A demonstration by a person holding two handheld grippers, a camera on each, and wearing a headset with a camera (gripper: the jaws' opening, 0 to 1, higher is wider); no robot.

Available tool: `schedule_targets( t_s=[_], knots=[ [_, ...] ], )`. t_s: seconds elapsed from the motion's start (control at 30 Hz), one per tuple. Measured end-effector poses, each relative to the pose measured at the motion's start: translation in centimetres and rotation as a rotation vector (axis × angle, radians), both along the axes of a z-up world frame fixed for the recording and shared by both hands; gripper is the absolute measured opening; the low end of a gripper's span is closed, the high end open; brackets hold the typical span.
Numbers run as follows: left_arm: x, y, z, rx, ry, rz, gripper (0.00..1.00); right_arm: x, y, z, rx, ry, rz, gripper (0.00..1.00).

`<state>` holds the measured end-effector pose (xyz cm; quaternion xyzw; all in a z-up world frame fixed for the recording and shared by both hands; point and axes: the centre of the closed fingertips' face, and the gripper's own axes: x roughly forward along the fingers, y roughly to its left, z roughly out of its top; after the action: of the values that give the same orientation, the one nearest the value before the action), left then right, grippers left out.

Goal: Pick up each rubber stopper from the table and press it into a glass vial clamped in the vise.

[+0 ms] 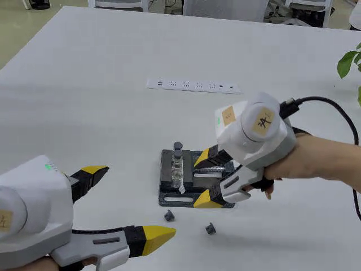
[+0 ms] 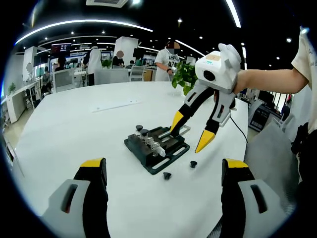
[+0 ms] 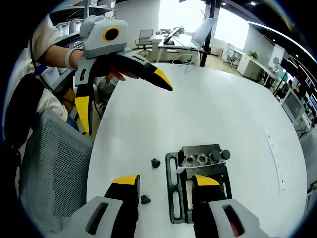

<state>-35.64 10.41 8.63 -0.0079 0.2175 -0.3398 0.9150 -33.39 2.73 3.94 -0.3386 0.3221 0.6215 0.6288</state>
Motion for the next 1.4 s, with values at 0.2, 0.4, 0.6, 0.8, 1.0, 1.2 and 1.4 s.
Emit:
schedule_targets(
  t_s=[0.2, 0.4, 0.6, 0.8, 1.0, 1.2, 1.4],
  knots=[
    [-0.3, -0.1, -0.3, 0.000, 0.004, -0.017, 0.96, -1.3, -1.2, -1.9, -0.010, 0.015, -0.068, 0.37],
    [-0.6, -0.4, -0.5, -0.002, 0.007, -0.030, 0.95, -2.1, -2.1, -3.3, -0.015, 0.031, -0.137, 0.34],
    [-0.9, -0.4, -0.6, -0.007, 0.012, -0.033, 0.95, -2.1, -2.9, -4.6, -0.033, 0.041, -0.201, 0.29],
    [-1.0, -0.5, -1.0, -0.010, 0.022, -0.030, 0.95, -2.5, -3.6, -6.1, -0.055, 0.063, -0.193, 0.26],
    [-0.9, -0.4, -1.3, -0.011, 0.031, -0.028, 0.95, -2.9, -4.1, -6.6, -0.080, 0.084, -0.168, 0.18],
    [-0.9, -0.5, -1.5, -0.012, 0.039, -0.024, 0.95, -3.1, -3.8, -6.8, -0.054, 0.084, -0.186, 0.07],
    [-1.0, -0.8, -1.7, -0.011, 0.043, -0.027, 0.95, -2.7, -3.7, -6.8, -0.047, 0.061, -0.211, 0.01]
  ],
)
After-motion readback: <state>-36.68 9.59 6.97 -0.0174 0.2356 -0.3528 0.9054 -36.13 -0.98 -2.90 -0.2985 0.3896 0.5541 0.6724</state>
